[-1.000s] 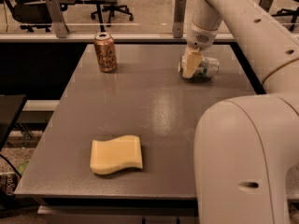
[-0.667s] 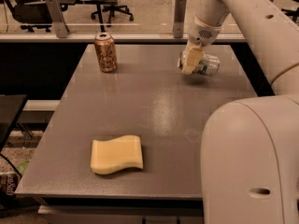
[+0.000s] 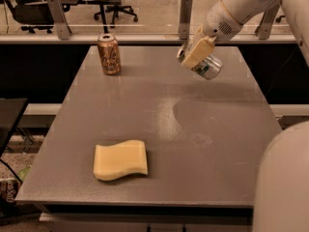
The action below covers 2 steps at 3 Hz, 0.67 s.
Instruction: Place 7up can upright
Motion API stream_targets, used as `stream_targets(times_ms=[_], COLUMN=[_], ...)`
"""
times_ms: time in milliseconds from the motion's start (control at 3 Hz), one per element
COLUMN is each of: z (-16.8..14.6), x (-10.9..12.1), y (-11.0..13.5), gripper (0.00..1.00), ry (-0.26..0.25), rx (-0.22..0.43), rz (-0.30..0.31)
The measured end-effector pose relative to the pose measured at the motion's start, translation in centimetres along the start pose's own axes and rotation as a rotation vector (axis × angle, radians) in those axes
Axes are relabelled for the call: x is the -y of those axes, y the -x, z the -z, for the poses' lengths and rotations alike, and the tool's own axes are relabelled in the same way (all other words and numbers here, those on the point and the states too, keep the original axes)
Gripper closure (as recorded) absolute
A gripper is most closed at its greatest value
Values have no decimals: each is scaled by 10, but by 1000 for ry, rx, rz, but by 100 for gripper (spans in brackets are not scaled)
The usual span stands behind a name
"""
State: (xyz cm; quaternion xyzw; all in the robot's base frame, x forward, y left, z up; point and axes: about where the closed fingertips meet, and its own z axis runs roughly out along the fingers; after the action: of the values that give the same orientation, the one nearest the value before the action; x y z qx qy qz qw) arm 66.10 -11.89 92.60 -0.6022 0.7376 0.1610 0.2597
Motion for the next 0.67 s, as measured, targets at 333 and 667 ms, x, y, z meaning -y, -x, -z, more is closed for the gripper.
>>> stream_targets(times_ms=[333,667], z=[9,11], x=[-11,-15], y=[9,12], gripper=[100,100], ry=[-5,-3], rx=[162,314], rz=[-7,-5])
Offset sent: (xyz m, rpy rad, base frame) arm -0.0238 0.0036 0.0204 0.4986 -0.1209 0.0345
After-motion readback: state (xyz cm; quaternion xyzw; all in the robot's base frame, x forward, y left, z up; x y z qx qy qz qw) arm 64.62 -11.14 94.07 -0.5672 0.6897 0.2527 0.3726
